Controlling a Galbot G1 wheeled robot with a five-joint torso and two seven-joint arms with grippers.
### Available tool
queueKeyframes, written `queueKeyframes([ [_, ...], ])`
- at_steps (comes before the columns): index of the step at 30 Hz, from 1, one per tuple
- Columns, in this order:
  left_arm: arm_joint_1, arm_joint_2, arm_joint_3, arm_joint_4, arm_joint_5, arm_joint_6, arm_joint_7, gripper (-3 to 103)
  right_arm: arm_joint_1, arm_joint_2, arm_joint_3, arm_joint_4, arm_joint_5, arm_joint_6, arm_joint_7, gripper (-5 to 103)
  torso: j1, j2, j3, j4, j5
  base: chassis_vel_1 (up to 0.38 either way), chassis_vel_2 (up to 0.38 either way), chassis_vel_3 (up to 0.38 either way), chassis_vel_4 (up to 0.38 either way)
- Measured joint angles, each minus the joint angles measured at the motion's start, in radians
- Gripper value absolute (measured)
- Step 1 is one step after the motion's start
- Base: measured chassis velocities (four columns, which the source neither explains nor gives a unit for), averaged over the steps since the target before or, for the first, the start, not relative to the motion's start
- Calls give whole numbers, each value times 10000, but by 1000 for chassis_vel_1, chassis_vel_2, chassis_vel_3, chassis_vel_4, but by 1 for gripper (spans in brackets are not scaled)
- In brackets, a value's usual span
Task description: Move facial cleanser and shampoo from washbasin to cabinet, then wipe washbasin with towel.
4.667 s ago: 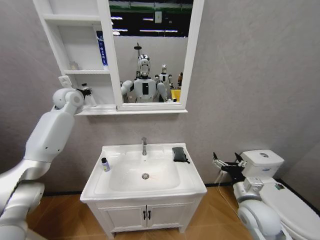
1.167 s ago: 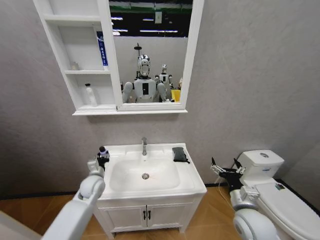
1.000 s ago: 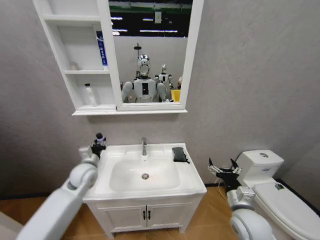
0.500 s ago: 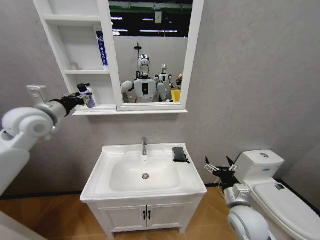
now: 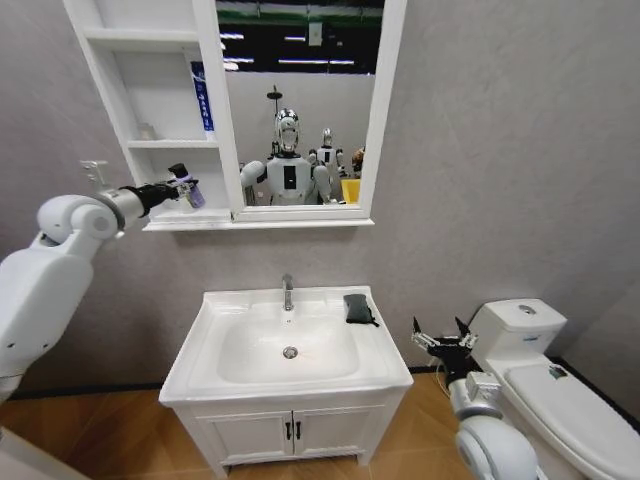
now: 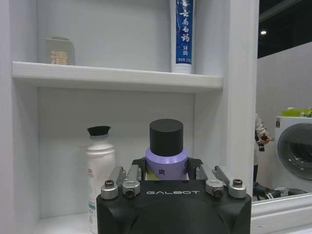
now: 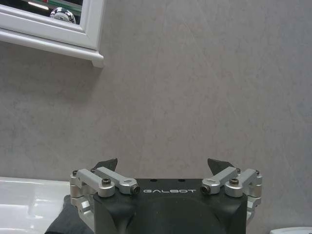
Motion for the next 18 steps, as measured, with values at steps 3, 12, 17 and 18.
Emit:
queueKeyframes([
  [3, -226, -373, 25, 503, 415, 47, 112, 43, -109, 74, 79, -49, -77, 105, 17, 100, -1, 0, 0, 0, -1, 0, 0, 0, 0],
  [12, -787, -1229, 316, 1391, 934, 103, 250, 43, -153, 229, 128, -74, -235, 164, 60, 100, 0, 0, 0, -5, 0, 0, 0, 0, 0],
  [17, -1087, -1469, 451, 1827, 1172, 320, 246, 43, -169, 308, 123, -78, -250, 168, 69, 100, 0, 0, 0, -3, 0, 0, 0, 0, 0],
  [18, -1172, -1540, 494, 1970, 1233, 378, 237, 43, -186, 337, 126, -94, -261, 181, 69, 100, 0, 0, 0, -3, 0, 0, 0, 0, 0],
])
